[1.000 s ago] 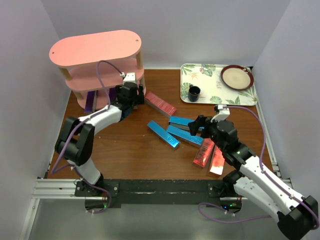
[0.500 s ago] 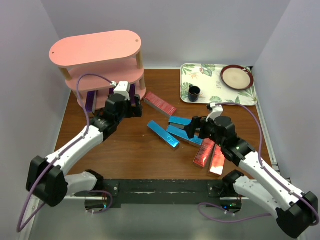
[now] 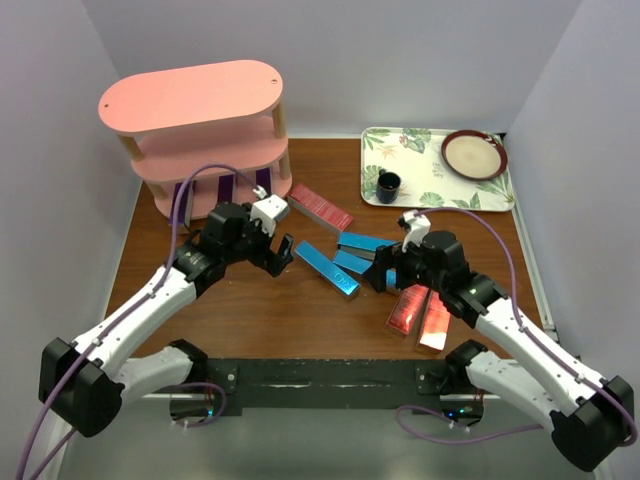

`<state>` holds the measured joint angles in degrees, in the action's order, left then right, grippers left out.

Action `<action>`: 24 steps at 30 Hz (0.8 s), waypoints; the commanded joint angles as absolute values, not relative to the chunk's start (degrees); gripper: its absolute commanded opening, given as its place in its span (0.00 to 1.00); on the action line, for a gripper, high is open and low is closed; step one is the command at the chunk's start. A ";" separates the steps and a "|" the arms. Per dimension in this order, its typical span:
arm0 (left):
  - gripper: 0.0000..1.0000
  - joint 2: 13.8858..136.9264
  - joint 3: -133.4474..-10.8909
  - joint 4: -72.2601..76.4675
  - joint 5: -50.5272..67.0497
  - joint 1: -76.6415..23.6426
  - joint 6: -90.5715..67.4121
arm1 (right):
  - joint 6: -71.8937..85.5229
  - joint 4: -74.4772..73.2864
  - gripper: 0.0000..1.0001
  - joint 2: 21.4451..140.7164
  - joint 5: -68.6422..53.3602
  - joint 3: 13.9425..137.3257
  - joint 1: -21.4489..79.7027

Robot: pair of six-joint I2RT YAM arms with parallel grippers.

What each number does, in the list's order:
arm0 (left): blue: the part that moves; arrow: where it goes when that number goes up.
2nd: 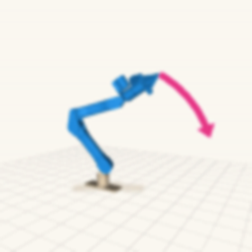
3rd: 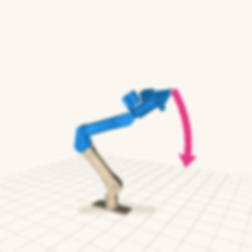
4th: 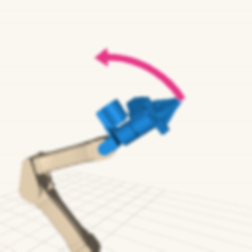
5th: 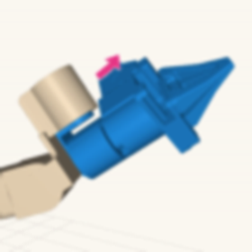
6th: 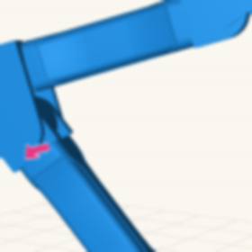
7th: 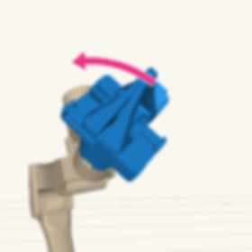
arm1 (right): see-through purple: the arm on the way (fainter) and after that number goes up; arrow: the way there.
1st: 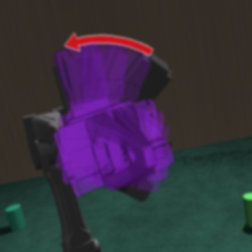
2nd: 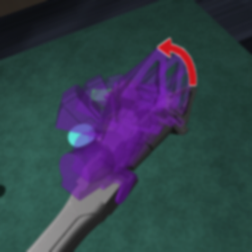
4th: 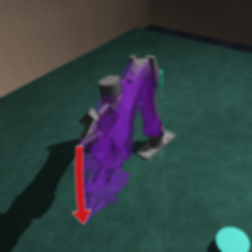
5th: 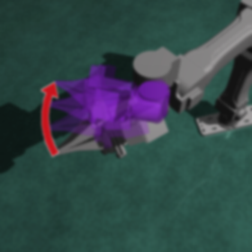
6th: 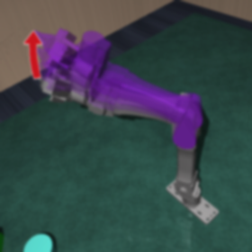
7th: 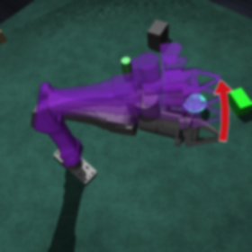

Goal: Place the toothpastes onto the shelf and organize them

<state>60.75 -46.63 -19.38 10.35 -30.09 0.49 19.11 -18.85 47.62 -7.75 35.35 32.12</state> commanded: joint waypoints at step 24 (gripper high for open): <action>1.00 45.35 -37.36 -11.69 -10.11 -30.06 -3.25 | 21.27 -13.97 0.95 65.65 -6.77 39.99 44.12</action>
